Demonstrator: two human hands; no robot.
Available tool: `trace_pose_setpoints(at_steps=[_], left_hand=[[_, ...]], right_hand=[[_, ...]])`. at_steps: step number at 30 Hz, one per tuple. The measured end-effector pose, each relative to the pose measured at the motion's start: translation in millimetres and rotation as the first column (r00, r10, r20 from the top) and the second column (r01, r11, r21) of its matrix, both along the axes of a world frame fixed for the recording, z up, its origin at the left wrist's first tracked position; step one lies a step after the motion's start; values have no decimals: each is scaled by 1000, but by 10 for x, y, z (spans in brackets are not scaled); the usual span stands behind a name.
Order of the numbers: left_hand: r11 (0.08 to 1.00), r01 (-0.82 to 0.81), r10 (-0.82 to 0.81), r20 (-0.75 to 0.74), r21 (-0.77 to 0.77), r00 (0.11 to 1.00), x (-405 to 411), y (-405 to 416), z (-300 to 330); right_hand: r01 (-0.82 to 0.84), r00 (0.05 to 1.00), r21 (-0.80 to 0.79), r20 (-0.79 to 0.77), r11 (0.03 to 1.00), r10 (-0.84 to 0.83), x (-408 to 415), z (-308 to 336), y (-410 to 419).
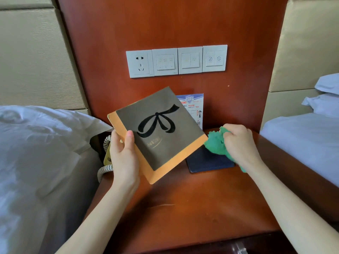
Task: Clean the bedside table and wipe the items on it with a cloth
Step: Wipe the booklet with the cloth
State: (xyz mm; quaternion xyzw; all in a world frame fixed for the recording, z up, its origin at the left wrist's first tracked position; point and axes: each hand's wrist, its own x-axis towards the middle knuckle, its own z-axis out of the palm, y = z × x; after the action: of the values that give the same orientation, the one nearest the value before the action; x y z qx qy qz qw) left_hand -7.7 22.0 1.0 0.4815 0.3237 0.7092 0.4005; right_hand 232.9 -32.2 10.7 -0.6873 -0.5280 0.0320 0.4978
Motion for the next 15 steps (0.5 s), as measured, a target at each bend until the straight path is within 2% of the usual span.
trace_pose_setpoints(at_steps=[1, 2, 3, 5, 7, 10, 12, 15], left_hand=[[998, -13, 15, -30, 62, 999, -6, -13, 5], [992, -27, 35, -67, 127, 997, -6, -31, 8], [981, -39, 61, -111, 191, 992, -8, -41, 11], [941, -40, 117, -214, 335, 970, 1, -77, 12], [868, 34, 165, -351, 496, 922, 27, -138, 6], [728, 226, 234, -545, 647, 805, 52, -193, -46], [694, 279, 261, -593, 664, 762, 20, -141, -54], [687, 205, 366, -575, 697, 731, -69, -42, -48]], right_hand=[[-101, 965, -12, -245, 995, 95, -19, 29, 4], [-193, 867, -29, -474, 981, 157, -32, 59, 9], [-286, 727, -46, -661, 957, 185, -45, 91, 1], [-448, 494, -26, -840, 894, 223, -42, 115, -19], [-562, 341, 46, -897, 826, 282, -2, 124, 10], [-615, 210, 139, -920, 776, 332, 79, 116, 25], [-608, 199, 155, -920, 779, 339, 157, 121, 3], [-620, 259, 150, -887, 770, 381, 247, 114, -38]])
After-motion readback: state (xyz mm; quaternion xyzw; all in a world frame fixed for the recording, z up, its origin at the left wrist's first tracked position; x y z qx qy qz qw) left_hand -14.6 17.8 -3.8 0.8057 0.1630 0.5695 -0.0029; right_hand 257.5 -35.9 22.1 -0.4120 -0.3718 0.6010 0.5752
